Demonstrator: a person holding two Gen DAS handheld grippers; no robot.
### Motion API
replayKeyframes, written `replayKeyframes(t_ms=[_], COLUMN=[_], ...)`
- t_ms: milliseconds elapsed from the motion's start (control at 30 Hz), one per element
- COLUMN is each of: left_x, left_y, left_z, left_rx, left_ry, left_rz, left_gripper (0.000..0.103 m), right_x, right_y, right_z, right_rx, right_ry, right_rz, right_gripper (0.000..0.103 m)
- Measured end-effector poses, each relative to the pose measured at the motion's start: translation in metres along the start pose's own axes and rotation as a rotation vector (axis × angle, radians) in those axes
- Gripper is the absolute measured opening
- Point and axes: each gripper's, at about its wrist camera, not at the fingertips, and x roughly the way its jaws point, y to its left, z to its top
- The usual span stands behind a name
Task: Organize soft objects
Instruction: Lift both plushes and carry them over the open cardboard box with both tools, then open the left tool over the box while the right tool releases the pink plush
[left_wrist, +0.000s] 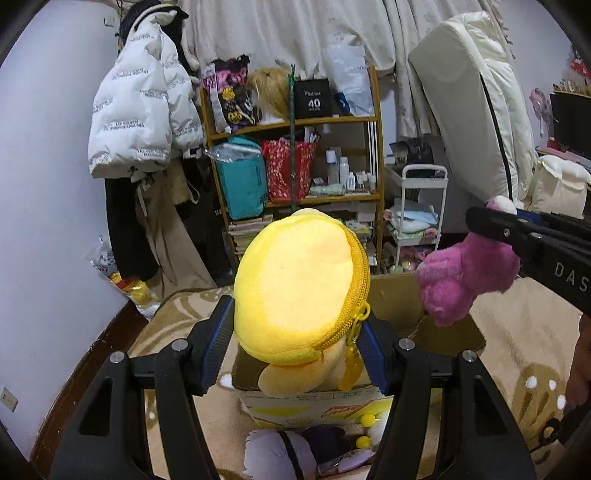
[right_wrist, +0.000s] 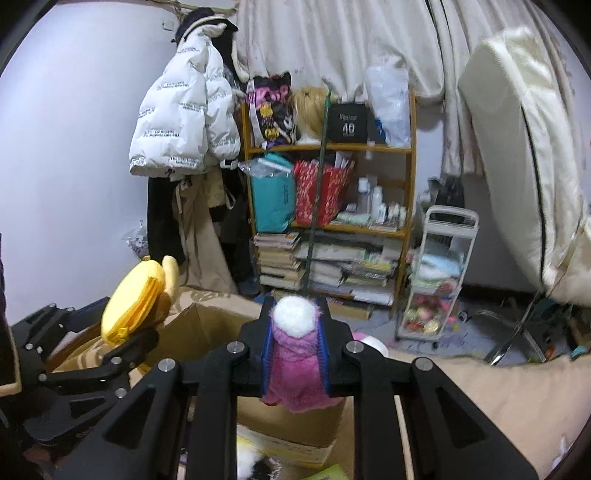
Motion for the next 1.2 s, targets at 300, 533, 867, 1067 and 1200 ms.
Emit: replayKeyframes(t_ms=[300,533,867,1067,1200], left_x=[0.031,0.045,0.041,0.03,0.018], left_y=[-0.008,-0.012,-0.003,0.007,0.016], left_z=[-0.016,-0.023,-0.026,-0.027,-0.029], left_rx=[0.019,0.015,0.001,-0.009,-0.032], left_ry=[0.077,0.118,0.136,0.143,0.156], left_rz=[-0.04,-0.046,-0.009,0.004,0.01], left_gripper=[0.063,0.068,0.086,0.087,0.097], right_x=[0.029,0.04,0.045,0.03,0.02], right_y=[-0.005,-0.014,-0.029,-0.027,-0.025], right_z=[-0.023,-0.034,-0.045,-0.042,-0.039], right_rx=[-0.019,0.026,0.11,0.133,0.132], right_ry=[0.056,0.092,0.137,0.103,0.088], right_rz=[0.004,0.047,0.063,0.065,0.056], right_gripper=[0.021,0.021,0.025,0.06,0.073])
